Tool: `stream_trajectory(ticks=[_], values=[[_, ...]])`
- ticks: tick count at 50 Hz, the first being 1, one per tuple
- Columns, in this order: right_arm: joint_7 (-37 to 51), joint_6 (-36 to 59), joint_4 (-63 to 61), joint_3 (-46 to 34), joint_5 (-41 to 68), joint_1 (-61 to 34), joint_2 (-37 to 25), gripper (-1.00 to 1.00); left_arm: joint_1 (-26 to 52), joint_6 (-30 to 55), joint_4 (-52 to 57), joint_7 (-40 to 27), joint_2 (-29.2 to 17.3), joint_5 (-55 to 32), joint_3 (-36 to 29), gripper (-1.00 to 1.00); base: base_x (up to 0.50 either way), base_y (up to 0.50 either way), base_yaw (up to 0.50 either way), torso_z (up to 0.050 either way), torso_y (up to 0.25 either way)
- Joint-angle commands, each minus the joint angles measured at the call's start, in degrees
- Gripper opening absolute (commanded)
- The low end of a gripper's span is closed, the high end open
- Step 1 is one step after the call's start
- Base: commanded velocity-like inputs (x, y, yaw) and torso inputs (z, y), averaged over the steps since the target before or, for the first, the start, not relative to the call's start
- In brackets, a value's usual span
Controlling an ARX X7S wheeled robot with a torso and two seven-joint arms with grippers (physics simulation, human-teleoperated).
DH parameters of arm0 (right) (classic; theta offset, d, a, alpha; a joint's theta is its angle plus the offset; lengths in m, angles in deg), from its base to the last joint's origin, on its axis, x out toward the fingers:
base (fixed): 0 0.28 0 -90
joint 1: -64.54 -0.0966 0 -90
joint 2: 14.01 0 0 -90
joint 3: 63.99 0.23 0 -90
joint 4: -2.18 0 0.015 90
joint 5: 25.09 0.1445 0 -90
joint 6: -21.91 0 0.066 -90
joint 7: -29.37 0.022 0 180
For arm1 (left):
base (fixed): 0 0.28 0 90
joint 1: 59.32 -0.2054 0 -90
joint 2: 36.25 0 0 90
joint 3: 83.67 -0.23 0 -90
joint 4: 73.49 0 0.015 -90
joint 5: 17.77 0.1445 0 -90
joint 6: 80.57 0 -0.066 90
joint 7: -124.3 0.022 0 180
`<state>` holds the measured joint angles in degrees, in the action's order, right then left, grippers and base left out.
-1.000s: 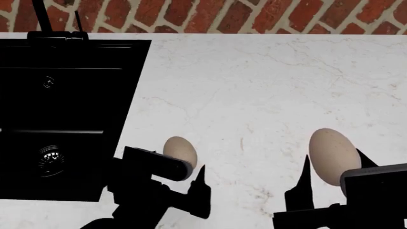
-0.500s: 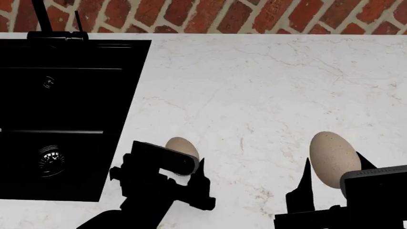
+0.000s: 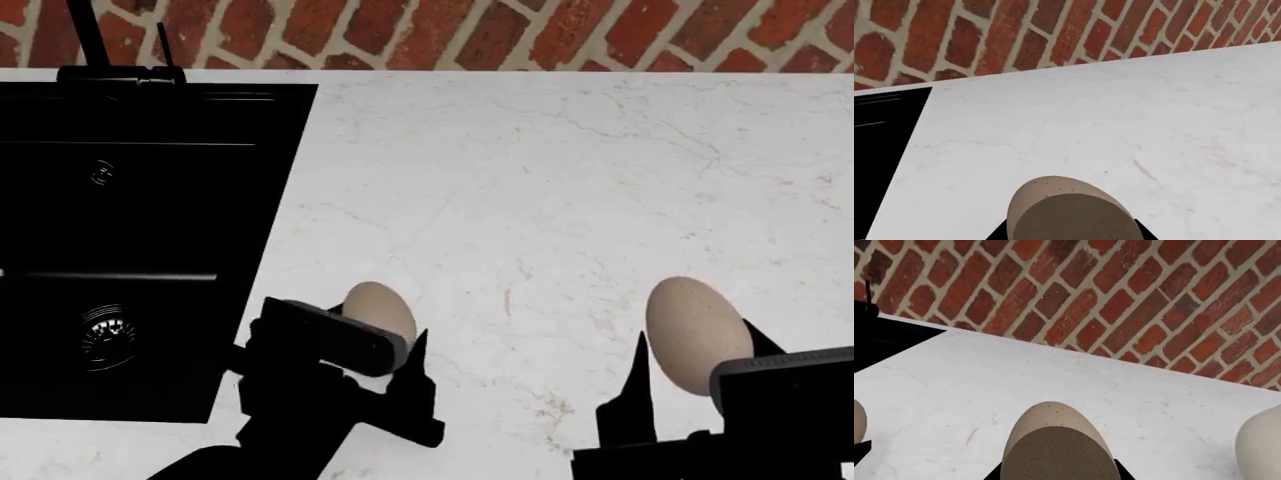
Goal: Place the eggs and milk next to the bowl.
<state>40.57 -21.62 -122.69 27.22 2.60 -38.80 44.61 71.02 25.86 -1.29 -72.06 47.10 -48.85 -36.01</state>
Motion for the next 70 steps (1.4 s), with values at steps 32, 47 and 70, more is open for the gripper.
stream_trajectory(ticks=[32, 47, 70], values=[[0.52, -5.41, 2.16, -0.93, -6.64, -4.14, 2.38, -1.00, -4.49, -2.01, 34.69, -5.48, -17.78, -3.40, 10.25, -1.00, 0.00, 0.00, 0.00, 0.000, 0.000], [1.31, -2.64, -0.44, -2.30, -6.40, -8.38, 2.13, -1.00, -7.65, -3.42, 40.70, -8.92, -22.01, -5.21, 15.05, -1.00, 0.00, 0.00, 0.00, 0.000, 0.000], [2.57, 4.34, -4.21, -4.81, -5.62, -15.11, 1.08, -1.00, -9.27, -5.95, 38.80, -8.44, -22.01, -3.40, 14.86, -1.00, -0.02, 0.00, 0.00, 0.000, 0.000]])
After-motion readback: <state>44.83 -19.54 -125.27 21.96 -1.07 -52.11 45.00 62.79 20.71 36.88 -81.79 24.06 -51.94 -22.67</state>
